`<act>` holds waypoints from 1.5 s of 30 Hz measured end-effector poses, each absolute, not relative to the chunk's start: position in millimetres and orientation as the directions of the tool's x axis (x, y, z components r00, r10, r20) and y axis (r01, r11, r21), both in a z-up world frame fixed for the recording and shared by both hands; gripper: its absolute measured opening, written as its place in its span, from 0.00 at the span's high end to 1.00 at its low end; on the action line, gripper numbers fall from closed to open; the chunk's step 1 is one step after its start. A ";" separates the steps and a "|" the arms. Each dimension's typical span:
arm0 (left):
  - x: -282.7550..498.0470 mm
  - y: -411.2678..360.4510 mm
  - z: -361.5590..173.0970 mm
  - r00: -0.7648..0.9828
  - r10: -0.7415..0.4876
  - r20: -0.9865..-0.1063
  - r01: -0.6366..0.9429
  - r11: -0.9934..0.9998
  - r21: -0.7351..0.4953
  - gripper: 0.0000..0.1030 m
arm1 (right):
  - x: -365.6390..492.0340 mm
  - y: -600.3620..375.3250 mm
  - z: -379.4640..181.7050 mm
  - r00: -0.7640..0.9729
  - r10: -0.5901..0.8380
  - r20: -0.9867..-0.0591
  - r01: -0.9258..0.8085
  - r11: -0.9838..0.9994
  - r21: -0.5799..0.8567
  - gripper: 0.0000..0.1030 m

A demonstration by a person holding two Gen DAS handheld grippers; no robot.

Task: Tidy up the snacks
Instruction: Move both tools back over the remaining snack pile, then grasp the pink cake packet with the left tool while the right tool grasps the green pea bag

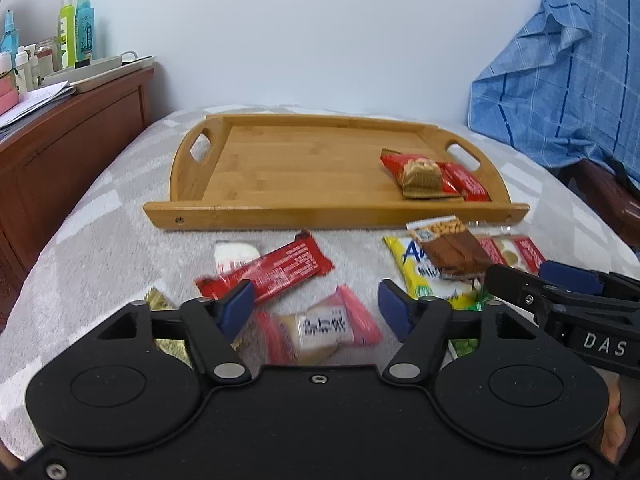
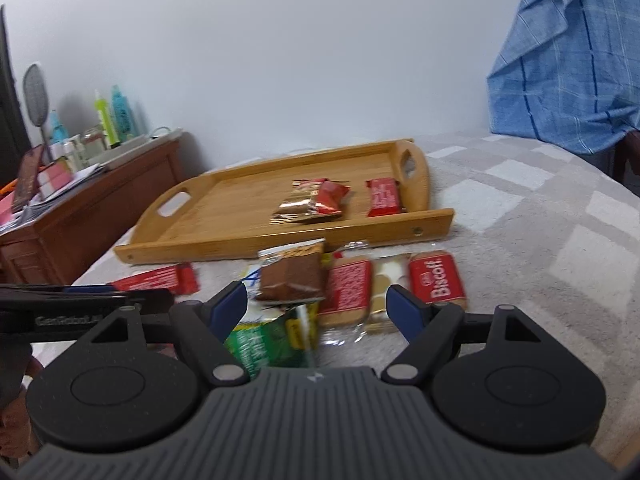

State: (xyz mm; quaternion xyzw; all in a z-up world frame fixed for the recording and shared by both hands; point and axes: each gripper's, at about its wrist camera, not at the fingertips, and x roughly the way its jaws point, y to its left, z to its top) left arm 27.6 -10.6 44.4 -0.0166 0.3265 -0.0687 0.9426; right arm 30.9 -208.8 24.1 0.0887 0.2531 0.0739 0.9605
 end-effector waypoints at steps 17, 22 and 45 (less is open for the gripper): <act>17.8 -16.5 33.6 0.760 -0.136 -0.636 0.143 0.989 -0.040 0.43 | 8.4 -160.4 10.5 0.853 0.197 -0.483 -0.205 0.978 0.036 0.34; 21.3 -17.7 30.9 0.763 -0.130 -0.634 0.135 0.990 -0.041 0.44 | 12.9 -155.5 8.4 0.854 0.178 -0.488 -0.196 0.980 0.013 0.44; 22.7 -26.1 29.7 0.785 -0.102 -0.611 0.145 0.989 0.021 0.50 | 14.2 -163.0 6.0 0.862 0.110 -0.495 -0.125 0.992 0.003 0.29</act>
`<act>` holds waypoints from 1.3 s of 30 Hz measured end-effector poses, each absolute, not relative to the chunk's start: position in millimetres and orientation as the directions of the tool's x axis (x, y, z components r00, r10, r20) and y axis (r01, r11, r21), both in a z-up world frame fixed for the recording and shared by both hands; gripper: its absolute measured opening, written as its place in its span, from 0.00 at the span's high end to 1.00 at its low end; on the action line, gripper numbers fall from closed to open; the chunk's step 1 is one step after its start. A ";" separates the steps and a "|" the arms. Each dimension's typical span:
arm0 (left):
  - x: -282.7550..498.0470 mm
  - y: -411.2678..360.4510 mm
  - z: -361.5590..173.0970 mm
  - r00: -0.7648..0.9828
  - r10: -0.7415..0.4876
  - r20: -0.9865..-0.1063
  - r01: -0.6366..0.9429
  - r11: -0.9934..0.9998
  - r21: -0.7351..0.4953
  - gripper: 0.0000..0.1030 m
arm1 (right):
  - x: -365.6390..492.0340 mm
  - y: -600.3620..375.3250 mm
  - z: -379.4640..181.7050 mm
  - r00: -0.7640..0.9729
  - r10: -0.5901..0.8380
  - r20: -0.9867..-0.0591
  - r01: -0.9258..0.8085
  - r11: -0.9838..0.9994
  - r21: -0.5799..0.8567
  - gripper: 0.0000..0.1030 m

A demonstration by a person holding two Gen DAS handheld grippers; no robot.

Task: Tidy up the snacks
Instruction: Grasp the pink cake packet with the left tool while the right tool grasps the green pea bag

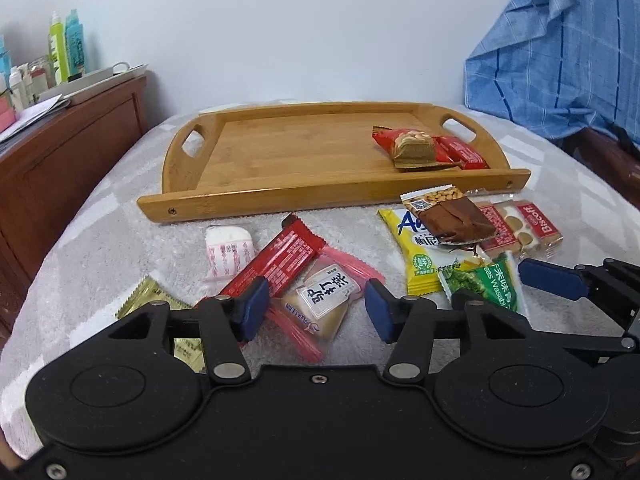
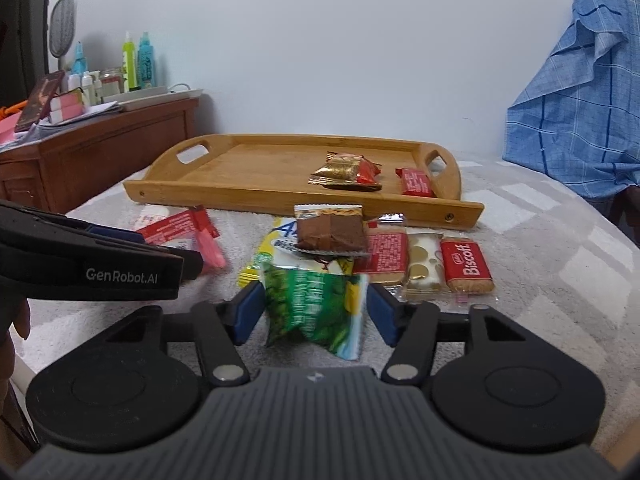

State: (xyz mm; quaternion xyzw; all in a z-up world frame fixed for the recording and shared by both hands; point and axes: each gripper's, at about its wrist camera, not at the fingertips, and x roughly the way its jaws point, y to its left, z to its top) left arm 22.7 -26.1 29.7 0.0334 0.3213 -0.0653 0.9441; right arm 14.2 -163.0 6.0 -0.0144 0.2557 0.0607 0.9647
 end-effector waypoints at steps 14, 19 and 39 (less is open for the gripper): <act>23.6 -24.0 28.8 0.750 -0.154 -0.644 0.158 0.986 -0.052 0.74 | 11.4 -162.3 5.9 0.858 0.146 -0.493 -0.147 0.988 0.037 0.60; 21.4 -20.7 36.9 0.749 -0.167 -0.641 0.155 0.985 -0.076 0.75 | 8.2 -174.0 10.4 0.864 0.154 -0.479 -0.120 0.988 0.102 0.61; 103.2 2.0 88.0 0.808 -0.099 -0.581 0.060 0.995 -0.086 0.75 | 106.5 -189.4 67.9 0.868 0.297 -0.398 -0.201 0.943 0.264 0.61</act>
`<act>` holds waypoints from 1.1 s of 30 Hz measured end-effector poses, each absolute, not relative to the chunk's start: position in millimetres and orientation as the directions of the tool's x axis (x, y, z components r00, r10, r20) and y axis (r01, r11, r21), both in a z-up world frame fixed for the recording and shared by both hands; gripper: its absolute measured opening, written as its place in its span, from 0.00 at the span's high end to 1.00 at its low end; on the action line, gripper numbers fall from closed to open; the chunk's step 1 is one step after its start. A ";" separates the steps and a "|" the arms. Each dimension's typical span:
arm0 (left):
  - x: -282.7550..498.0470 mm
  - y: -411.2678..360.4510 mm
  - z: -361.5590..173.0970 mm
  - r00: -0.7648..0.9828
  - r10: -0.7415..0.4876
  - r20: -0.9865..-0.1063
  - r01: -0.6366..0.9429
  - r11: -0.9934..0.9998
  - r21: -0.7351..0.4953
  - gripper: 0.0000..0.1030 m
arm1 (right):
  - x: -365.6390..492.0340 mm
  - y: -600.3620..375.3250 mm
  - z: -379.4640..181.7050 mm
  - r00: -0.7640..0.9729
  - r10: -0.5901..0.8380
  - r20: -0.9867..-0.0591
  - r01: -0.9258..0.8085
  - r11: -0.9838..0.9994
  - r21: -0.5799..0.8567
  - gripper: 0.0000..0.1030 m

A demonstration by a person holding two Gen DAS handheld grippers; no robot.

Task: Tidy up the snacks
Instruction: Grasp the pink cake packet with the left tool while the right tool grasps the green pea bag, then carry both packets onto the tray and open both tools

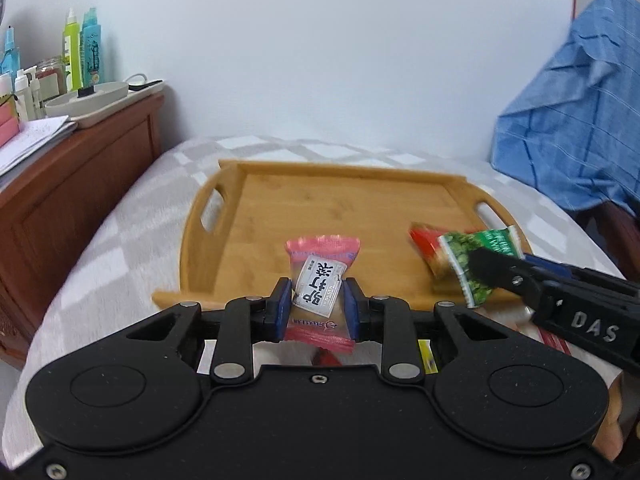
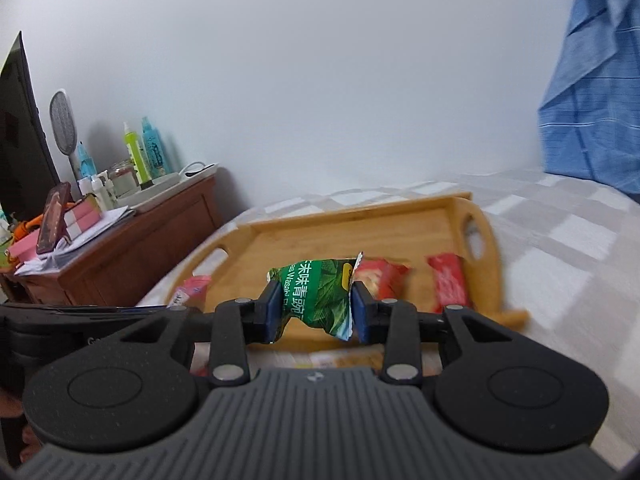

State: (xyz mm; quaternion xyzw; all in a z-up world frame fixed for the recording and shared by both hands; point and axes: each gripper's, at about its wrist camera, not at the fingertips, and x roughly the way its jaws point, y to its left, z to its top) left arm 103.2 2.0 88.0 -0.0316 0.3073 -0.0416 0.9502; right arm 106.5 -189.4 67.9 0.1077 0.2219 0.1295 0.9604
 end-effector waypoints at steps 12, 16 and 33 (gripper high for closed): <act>143.1 19.8 72.4 0.775 -0.122 -0.620 0.047 0.990 -0.135 0.78 | 160.3 -153.9 51.4 0.833 0.303 -0.463 -0.218 0.949 0.229 0.61; 114.6 17.2 73.2 0.782 -0.130 -0.610 0.097 0.991 -0.087 0.57 | 155.7 -164.6 50.7 0.835 0.289 -0.468 -0.192 0.950 0.244 0.60; 94.0 -4.6 46.8 0.719 -0.125 -0.683 0.075 0.992 -0.102 0.75 | 144.2 -173.1 49.8 0.837 0.282 -0.468 -0.181 0.951 0.249 0.59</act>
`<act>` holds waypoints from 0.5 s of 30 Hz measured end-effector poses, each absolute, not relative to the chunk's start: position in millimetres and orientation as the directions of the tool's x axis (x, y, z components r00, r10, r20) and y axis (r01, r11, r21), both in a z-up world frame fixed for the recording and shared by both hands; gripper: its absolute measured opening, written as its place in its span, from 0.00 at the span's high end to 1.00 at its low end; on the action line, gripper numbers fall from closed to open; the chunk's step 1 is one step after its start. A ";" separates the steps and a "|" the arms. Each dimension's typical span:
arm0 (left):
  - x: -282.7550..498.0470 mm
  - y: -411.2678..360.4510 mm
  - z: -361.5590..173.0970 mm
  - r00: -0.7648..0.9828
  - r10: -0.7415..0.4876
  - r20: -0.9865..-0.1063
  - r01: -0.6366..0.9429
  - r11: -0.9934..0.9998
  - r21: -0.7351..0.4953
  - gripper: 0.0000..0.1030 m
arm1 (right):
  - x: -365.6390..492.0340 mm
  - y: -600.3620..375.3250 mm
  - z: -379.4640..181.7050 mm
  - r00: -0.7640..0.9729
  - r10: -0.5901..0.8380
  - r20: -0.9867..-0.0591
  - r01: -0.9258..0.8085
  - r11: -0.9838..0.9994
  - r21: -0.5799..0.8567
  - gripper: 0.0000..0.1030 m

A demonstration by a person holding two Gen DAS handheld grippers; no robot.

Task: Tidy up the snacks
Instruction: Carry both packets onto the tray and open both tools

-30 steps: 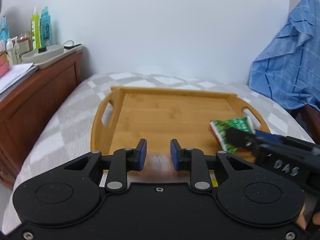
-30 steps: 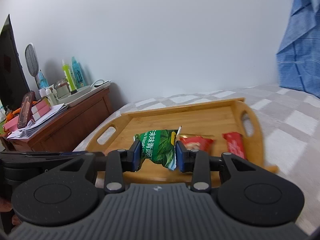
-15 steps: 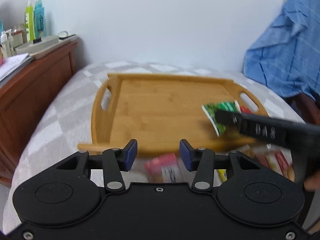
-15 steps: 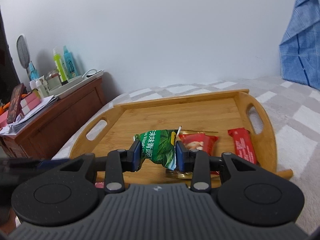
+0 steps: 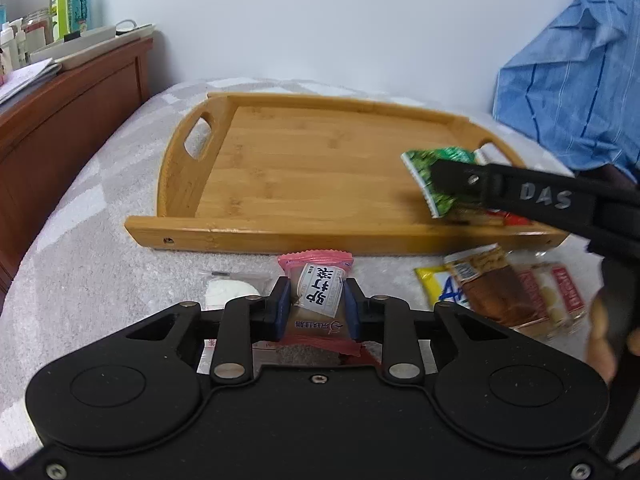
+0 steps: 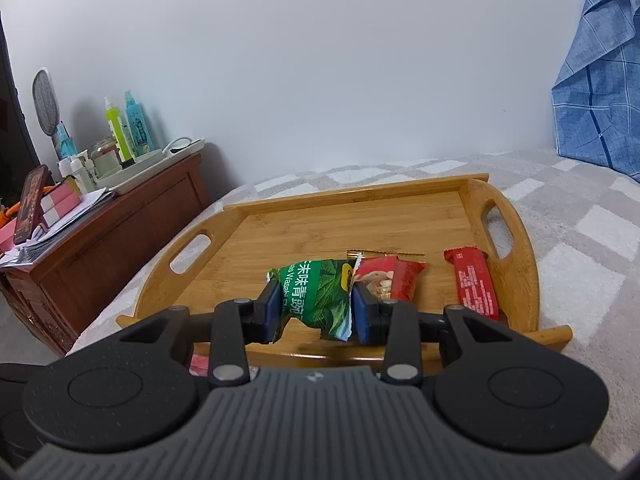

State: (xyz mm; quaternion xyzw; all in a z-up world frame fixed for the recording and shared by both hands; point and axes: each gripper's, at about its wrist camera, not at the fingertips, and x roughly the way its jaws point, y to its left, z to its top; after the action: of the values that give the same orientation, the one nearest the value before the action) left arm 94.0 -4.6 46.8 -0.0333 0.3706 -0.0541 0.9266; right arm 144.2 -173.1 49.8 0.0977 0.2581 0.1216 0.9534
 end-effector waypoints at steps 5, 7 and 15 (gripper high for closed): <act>88.6 1.2 75.9 0.771 -0.141 -0.620 0.080 0.989 -0.126 0.74 | 147.2 -169.9 52.6 0.837 0.300 -0.459 -0.198 0.946 0.258 0.59; 97.2 2.9 84.3 0.786 -0.130 -0.604 0.070 0.990 -0.121 0.74 | 150.4 -167.9 52.9 0.833 0.309 -0.458 -0.204 0.943 0.264 0.60; 149.4 6.6 84.0 0.805 -0.121 -0.581 0.035 0.987 -0.158 0.74 | 163.1 -159.0 43.3 0.818 0.310 -0.485 -0.199 0.943 0.267 0.60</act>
State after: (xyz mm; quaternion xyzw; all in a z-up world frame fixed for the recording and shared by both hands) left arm 149.4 6.6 84.0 -0.0697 0.3096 -0.0410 0.9474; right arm 163.1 -159.0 43.3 0.1023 0.2706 0.1342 0.9478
